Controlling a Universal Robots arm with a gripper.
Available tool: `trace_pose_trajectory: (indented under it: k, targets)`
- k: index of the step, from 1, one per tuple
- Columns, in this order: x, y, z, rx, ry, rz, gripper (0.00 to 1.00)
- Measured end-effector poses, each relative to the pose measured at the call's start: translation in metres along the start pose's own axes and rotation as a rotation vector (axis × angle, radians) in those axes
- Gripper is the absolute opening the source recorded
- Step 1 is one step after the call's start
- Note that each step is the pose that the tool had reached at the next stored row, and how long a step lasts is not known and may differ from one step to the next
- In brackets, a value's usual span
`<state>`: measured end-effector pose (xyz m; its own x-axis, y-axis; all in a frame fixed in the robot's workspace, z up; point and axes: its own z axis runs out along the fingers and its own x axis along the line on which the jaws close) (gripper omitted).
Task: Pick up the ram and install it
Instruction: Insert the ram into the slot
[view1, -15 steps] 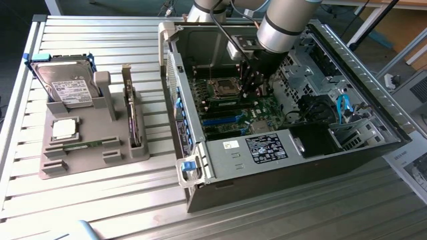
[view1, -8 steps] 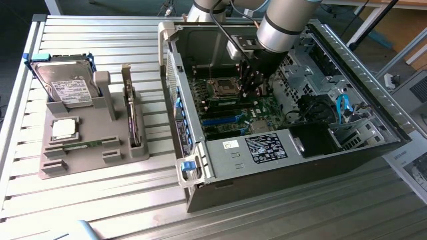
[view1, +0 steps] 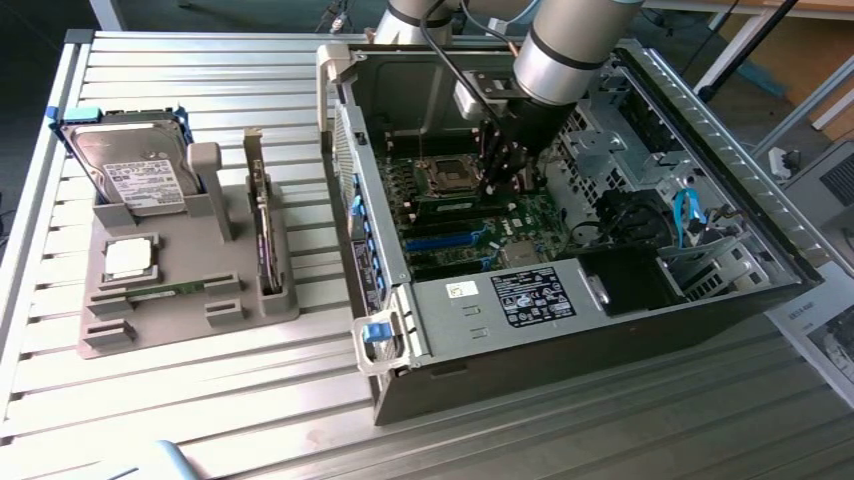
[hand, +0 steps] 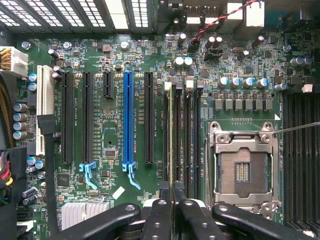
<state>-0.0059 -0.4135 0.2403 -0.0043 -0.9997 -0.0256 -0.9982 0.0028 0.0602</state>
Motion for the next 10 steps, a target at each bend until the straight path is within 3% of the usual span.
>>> trace_pose_trajectory:
  k: [10]
  targets:
    - [0.0001, -0.0001, 0.0022, 0.0, 0.0002, 0.0, 0.12]
